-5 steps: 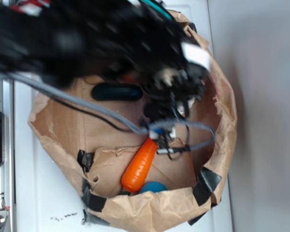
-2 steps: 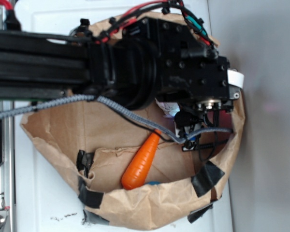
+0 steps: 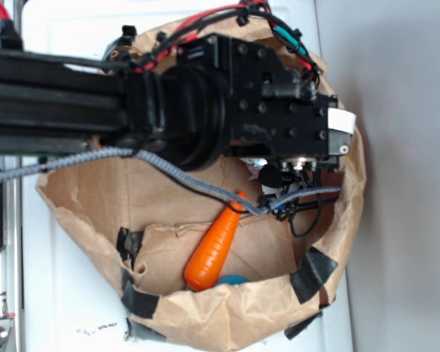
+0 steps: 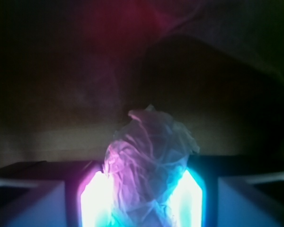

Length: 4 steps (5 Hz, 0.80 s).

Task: Grab the white paper.

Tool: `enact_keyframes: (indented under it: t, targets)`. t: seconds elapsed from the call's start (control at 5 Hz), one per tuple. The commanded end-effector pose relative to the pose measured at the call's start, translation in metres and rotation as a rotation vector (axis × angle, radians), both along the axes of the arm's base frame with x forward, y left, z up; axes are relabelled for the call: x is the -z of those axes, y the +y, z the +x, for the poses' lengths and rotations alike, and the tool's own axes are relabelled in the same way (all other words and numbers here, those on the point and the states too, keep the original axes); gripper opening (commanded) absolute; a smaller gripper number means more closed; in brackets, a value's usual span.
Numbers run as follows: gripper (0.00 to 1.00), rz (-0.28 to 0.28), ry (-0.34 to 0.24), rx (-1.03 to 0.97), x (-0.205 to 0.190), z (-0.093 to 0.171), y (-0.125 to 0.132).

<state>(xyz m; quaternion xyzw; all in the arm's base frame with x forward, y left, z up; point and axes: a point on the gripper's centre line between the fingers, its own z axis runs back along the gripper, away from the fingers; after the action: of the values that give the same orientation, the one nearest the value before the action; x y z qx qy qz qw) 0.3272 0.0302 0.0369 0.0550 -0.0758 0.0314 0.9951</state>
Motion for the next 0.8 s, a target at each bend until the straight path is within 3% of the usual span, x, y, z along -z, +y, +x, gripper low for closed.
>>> enact_keyframes:
  t: [0.0,0.2,0.4,0.6]
  targets:
    - [0.00,-0.075,-0.085,0.011,-0.066,-0.018,-0.010]
    - [0.00,-0.105,-0.105,-0.028,-0.116,-0.051,-0.016]
    - [0.00,-0.091,0.040,-0.037,-0.145,-0.057,-0.015]
    - [0.00,-0.048,0.072,-0.040,-0.157,-0.066,-0.019]
